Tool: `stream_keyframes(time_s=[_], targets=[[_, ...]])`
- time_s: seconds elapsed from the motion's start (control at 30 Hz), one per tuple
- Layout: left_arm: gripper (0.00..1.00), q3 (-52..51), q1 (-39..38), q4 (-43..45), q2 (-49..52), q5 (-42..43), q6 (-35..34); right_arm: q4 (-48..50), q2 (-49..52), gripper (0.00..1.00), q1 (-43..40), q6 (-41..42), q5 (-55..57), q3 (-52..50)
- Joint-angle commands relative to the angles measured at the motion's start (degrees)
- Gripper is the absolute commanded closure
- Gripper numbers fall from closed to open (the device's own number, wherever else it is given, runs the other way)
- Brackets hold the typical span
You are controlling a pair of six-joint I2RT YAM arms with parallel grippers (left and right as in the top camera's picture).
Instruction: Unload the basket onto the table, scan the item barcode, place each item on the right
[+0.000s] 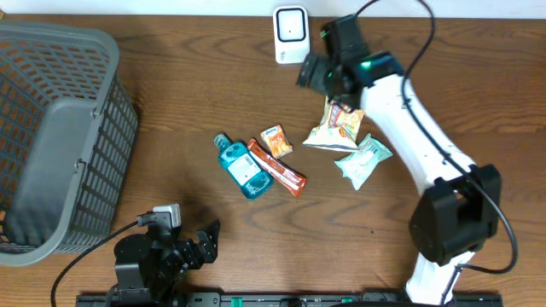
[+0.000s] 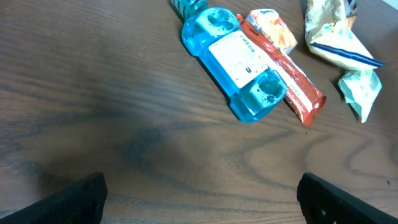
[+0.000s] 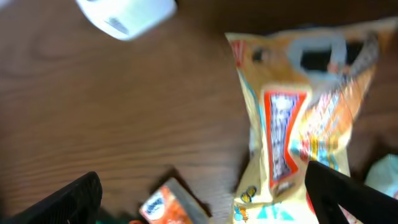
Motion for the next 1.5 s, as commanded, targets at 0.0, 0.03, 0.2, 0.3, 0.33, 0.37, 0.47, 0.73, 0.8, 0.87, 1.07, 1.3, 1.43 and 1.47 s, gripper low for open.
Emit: stream_keyframes(time_s=[0.0, 0.03, 0.2, 0.3, 0.33, 0.37, 0.47, 0.73, 0.8, 0.87, 1.07, 1.3, 1.43, 1.47], targets=[[0.02, 0.46, 0.11, -1.01, -0.2, -0.33, -0.5, 0.04, 2.93, 0.01, 3.1, 4.02, 7.56, 0.28], [0.02, 0.46, 0.11, -1.01, -0.2, -0.33, -0.5, -0.13, 3.43, 0.01, 3.72, 3.3, 7.63, 0.28], [0.02, 0.46, 0.11, -1.01, -0.2, -0.33, -0.5, -0.92, 6.14, 0.03, 5.33, 0.26, 15.04, 0.28], [0.02, 0.46, 0.11, -1.01, -0.2, -0.33, -0.5, -1.68, 8.44, 0.01, 5.01, 3.74, 17.7, 0.28], [0.02, 0.46, 0.11, -1.01, -0.2, -0.33, -0.5, -1.97, 9.53, 0.01, 4.76, 4.48, 18.25, 0.28], [0.02, 0.46, 0.11, -1.01, -0.2, -0.33, -0.5, -2.21, 10.71, 0.01, 4.46, 5.33, 18.49, 0.28], [0.02, 0.46, 0.11, -1.01, -0.2, -0.33, -0.5, -2.32, 13.99, 0.01, 3.76, 5.4, 17.84, 0.28], [0.02, 0.46, 0.11, -1.01, -0.2, -0.33, -0.5, -3.1, 20.83, 0.65, 1.22, 3.8, 12.79, 0.28], [0.02, 0.46, 0.11, -1.01, -0.2, -0.33, -0.5, -3.1, 19.78, 0.99, 0.22, 0.22, 6.19, 0.79], [0.02, 0.46, 0.11, -1.01, -0.2, -0.33, -0.5, -3.54, 18.21, 0.99, -0.76, -1.9, -0.15, 1.51], [0.02, 0.46, 0.11, -1.01, -0.2, -0.33, -0.5, -10.64, 8.17, 0.99, -6.32, -2.84, -25.09, 2.23], [0.02, 0.46, 0.11, -1.01, -0.2, -0.33, -0.5, -27.87, -1.66, 0.98, -14.01, -0.74, -51.87, 2.23], [0.02, 0.46, 0.11, -1.01, -0.2, -0.33, -0.5, -44.63, -3.96, 0.98, -16.98, 6.01, -52.5, 2.23], [0.02, 0.46, 0.11, -1.01, -0.2, -0.33, -0.5, -48.98, -3.98, 0.98, -17.31, 5.99, -52.48, 2.23]])
